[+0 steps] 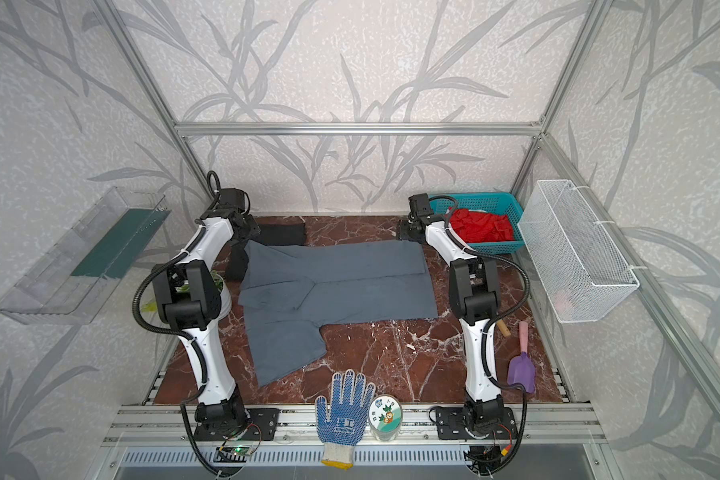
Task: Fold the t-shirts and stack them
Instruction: 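Release the far corners and move both grippers to the shirt's near corners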
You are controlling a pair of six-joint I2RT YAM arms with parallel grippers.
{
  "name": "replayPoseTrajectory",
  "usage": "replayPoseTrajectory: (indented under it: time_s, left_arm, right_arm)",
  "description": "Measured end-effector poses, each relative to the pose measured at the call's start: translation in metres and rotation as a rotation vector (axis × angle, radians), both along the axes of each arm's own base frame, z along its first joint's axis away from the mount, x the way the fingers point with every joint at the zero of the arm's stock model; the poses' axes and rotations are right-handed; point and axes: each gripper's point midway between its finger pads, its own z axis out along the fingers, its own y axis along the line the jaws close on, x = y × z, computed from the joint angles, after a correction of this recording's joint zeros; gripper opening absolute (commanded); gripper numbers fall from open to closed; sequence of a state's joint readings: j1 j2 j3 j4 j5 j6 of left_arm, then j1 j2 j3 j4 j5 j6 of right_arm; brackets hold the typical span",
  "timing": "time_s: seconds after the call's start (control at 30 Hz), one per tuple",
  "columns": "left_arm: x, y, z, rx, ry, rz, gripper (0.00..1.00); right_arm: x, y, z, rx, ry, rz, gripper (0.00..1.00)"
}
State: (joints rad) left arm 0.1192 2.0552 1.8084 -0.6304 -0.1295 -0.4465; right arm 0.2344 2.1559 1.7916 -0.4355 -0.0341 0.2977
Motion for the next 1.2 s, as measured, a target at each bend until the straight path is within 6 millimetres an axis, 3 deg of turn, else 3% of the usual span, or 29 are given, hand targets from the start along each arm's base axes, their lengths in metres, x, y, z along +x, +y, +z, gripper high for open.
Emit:
replayPoseTrajectory:
  time_s: [0.17, 0.27, 0.47, 0.53, 0.63, 0.73, 0.8, 1.03, 1.2]
  left_arm:
    - [-0.075, -0.021, 0.020, -0.051, -0.005, 0.022, 0.51]
    - [-0.132, -0.049, 0.016, -0.090, 0.022, 0.001, 0.51]
    - [-0.254, -0.121, -0.027, -0.124, 0.172, -0.126, 0.50]
    - [-0.298, -0.132, -0.045, -0.142, 0.214, -0.142, 0.50]
    - [-0.347, -0.136, -0.069, -0.154, 0.257, -0.134, 0.50]
    - [-0.375, -0.138, -0.089, -0.153, 0.304, -0.123, 0.50]
    - [-0.383, -0.140, -0.094, -0.150, 0.326, -0.111, 0.50]
    - [-0.392, -0.136, -0.098, -0.136, 0.282, -0.037, 0.50]
    - [-0.403, -0.132, -0.115, -0.138, 0.326, 0.002, 0.50]
  right_arm:
    - [-0.072, -0.017, 0.016, -0.010, 0.023, -0.018, 0.71]
    - [-0.114, -0.019, 0.013, -0.015, 0.054, -0.009, 0.71]
    - [-0.197, -0.027, -0.003, -0.036, 0.155, 0.005, 0.71]
    - [-0.217, -0.036, -0.006, -0.046, 0.176, -0.004, 0.71]
    - [-0.238, -0.044, -0.012, -0.051, 0.193, -0.011, 0.71]
    - [-0.251, -0.049, -0.027, -0.059, 0.238, -0.021, 0.71]
    - [-0.256, -0.050, -0.038, -0.065, 0.278, -0.024, 0.71]
    - [-0.259, -0.046, -0.071, -0.058, 0.410, -0.024, 0.71]
    - [-0.258, -0.043, -0.072, -0.046, 0.423, -0.017, 0.71]
